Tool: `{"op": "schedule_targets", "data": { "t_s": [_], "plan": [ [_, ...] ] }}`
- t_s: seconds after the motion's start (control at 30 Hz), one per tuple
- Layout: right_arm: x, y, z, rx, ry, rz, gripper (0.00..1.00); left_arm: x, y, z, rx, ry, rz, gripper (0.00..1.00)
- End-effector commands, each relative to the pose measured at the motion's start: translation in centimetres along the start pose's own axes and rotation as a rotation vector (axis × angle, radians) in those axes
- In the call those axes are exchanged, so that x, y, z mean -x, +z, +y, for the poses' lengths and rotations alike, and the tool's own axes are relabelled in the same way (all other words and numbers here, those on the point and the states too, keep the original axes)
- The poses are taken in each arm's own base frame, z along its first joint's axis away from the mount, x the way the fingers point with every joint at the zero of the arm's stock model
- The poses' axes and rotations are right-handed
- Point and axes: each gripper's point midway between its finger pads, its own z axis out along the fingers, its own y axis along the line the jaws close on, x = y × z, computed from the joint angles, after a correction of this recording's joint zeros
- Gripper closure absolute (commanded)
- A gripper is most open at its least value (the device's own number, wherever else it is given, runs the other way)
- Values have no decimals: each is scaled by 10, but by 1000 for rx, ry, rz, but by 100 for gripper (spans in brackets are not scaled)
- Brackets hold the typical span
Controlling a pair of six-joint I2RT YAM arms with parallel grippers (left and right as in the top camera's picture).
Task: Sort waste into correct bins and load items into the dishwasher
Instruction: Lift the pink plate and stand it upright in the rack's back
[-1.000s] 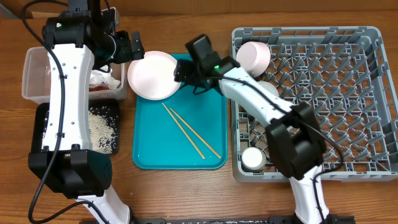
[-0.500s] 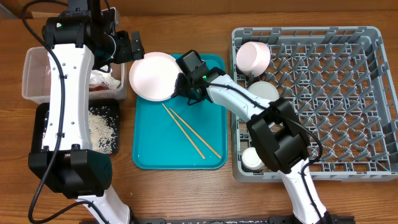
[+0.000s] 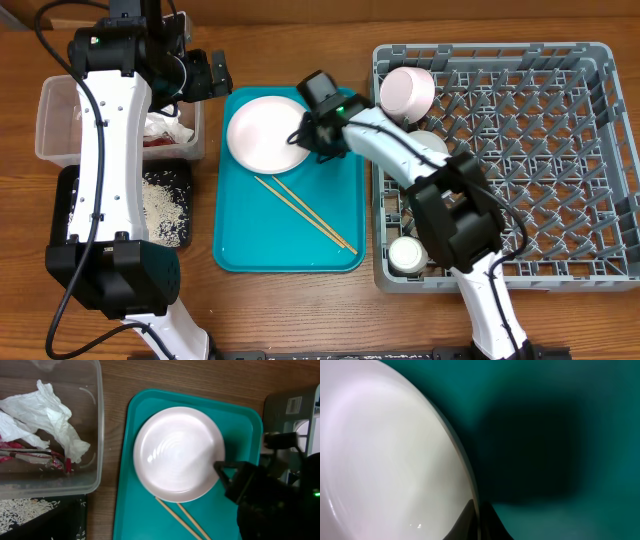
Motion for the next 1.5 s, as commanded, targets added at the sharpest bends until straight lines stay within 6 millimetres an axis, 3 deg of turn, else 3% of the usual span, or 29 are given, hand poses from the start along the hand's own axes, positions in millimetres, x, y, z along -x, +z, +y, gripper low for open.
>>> {"op": "schedule_targets", "data": {
  "t_s": [0.0, 0.1, 0.17, 0.23, 0.3, 0.33, 0.43, 0.57, 0.7, 1.07, 1.47],
  "plan": [
    [68, -116, 27, 96, -21, -253, 96, 5, -8, -5, -14, 10, -27, 0],
    [98, -200, 14, 67, -58, -436, 96, 5, -8, -5, -14, 10, -27, 0],
    [111, -255, -9, -25, -61, -572, 96, 5, -8, -5, -14, 10, -27, 0],
    [117, -300, -39, -166, -52, -693, 96, 5, -8, -5, -14, 10, -27, 0],
    [118, -359, -90, -452, -58, -833, 96, 5, -8, -5, -14, 10, -27, 0],
    [115, -375, -108, -562, -47, -871, 96, 5, -8, -5, -14, 10, -27, 0],
    [104, -399, -151, -848, -59, -875, 96, 5, -8, -5, -14, 10, -27, 0],
    [96, -387, -179, -967, -91, -788, 96, 5, -8, -5, -14, 10, -27, 0],
    [94, -375, -201, -1121, -109, -806, 96, 5, -8, -5, -14, 10, -27, 0],
    [94, -306, -215, -1127, -156, -821, 96, 5, -8, -5, -14, 10, -27, 0],
    [96, -271, -218, -1112, -183, -769, 96, 5, -8, -5, -14, 10, -27, 0]
  ]
}}
